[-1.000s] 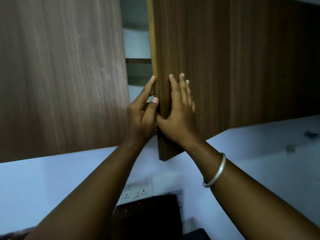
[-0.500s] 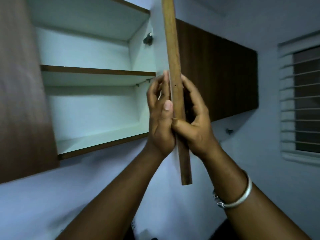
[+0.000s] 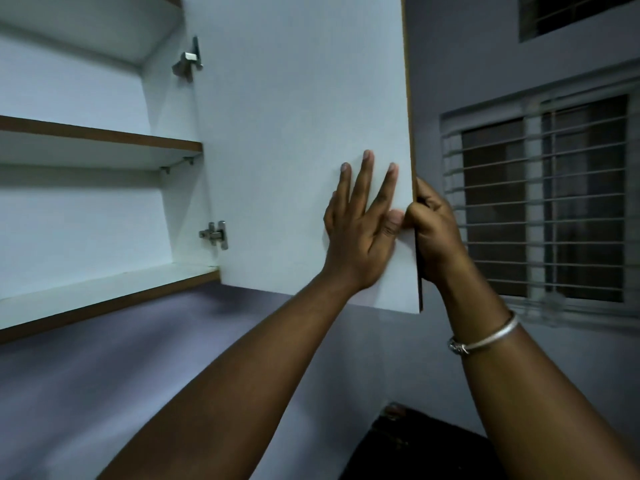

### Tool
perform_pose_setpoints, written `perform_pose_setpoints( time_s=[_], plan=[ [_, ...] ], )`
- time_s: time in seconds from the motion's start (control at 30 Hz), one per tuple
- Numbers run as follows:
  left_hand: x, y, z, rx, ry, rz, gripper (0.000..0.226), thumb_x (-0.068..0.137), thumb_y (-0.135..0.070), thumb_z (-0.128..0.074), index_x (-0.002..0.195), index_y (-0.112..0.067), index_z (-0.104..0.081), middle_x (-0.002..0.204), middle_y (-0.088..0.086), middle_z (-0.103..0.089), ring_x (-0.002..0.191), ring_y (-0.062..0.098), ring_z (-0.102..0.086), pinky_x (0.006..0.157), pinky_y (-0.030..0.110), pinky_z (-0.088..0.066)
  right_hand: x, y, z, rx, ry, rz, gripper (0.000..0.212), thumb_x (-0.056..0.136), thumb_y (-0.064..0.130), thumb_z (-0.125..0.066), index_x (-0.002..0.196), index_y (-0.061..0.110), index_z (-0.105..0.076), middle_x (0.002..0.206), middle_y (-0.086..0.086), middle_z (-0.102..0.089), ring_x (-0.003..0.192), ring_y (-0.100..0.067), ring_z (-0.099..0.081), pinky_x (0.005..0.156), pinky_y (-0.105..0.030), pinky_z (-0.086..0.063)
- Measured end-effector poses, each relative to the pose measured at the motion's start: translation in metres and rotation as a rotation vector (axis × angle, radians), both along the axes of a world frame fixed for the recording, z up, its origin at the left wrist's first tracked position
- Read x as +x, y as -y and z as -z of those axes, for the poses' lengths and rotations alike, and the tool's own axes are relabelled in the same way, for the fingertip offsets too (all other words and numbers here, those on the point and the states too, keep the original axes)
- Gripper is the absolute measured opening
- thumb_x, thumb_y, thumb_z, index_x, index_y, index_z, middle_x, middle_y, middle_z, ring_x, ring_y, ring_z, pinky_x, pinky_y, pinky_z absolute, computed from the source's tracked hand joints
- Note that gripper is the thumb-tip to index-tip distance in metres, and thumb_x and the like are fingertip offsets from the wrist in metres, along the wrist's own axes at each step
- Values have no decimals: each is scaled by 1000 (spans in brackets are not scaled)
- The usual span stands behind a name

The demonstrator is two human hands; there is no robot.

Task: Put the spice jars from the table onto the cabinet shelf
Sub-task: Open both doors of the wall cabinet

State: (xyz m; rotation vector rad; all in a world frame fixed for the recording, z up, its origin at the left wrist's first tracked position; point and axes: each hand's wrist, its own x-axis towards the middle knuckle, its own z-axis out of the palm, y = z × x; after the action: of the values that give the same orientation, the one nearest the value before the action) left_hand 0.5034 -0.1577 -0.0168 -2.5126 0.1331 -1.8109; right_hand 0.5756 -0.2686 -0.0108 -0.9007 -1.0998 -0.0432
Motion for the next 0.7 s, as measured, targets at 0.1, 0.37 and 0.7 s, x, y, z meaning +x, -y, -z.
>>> perform_pose_setpoints(
  time_s=[0.1, 0.37, 0.7],
  plan=[
    [25, 0, 1, 24, -2, -78, 63, 106, -47, -23, 163, -22, -25, 174, 9, -8, 160, 31, 3, 123, 61, -11, 25, -4, -1, -18, -37, 11, 54, 95, -9, -40, 143, 9, -57, 132, -13, -68, 121, -29, -67, 101, -47, -55],
    [33, -3, 3, 45, 22, -131, 64, 107, -52, -16, 163, -21, -26, 173, 10, -11, 160, 32, 0, 123, 60, -12, 35, -14, 1, 44, -23, 13, 48, 92, -1, -43, 134, 13, -62, 119, 1, -75, 110, -15, -72, 88, -29, -61],
    [-72, -8, -12, -53, -105, 204, 56, 106, -29, -28, 159, -12, -34, 172, 9, -20, 160, 28, -9, 124, 63, -14, -54, -45, 1, 626, 361, 742, 47, 77, 0, -51, 123, -3, -61, 124, -15, -65, 121, -26, -61, 103, -40, -51]
  ],
)
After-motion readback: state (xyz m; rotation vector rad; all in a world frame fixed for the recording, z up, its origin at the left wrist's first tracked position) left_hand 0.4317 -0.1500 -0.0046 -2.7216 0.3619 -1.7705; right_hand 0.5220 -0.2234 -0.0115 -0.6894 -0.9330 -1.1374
